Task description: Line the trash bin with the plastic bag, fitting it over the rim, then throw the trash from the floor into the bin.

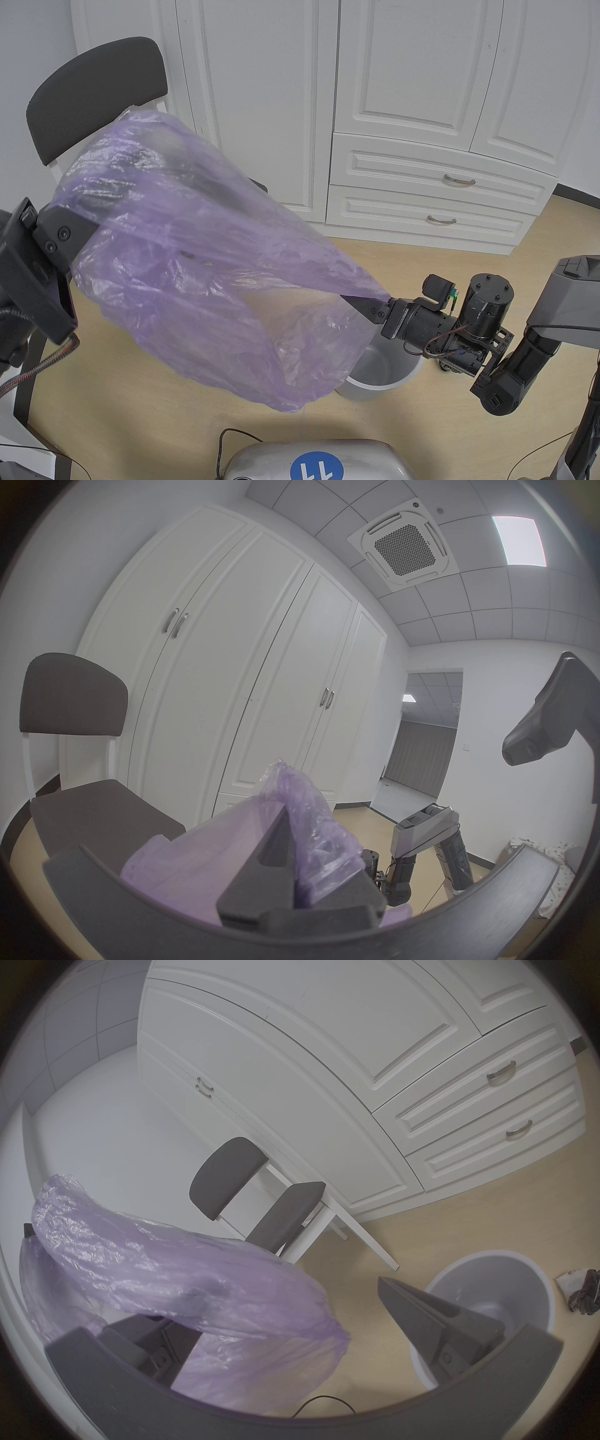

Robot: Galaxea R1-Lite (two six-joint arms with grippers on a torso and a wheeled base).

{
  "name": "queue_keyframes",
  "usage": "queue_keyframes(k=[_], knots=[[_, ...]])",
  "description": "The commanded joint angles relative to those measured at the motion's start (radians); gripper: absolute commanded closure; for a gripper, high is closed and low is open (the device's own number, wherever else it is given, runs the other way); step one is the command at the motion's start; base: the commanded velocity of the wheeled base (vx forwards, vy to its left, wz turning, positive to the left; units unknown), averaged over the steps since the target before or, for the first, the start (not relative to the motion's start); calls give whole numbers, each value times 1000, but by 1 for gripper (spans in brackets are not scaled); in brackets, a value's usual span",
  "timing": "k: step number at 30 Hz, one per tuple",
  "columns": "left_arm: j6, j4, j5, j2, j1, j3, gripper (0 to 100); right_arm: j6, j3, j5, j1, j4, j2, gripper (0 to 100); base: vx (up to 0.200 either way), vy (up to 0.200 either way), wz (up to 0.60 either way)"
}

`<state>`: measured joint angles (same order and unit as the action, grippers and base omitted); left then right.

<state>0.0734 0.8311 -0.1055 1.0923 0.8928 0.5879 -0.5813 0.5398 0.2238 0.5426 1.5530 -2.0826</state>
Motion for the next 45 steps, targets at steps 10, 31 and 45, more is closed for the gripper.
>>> queue_keyframes(k=[10, 31, 45], knots=[[0, 0, 0, 1, 5, -2, 100, -2, 2, 0, 0, 18, 2, 100, 0, 0, 0], [3, -3, 0, 55, -11, -6, 100, 182, -49, 2, -3, 2, 144, 100, 0, 0, 0], [9, 16, -2, 304, -123, -34, 100, 244, 298, -330, -33, -1084, 555, 100, 0, 0, 0]])
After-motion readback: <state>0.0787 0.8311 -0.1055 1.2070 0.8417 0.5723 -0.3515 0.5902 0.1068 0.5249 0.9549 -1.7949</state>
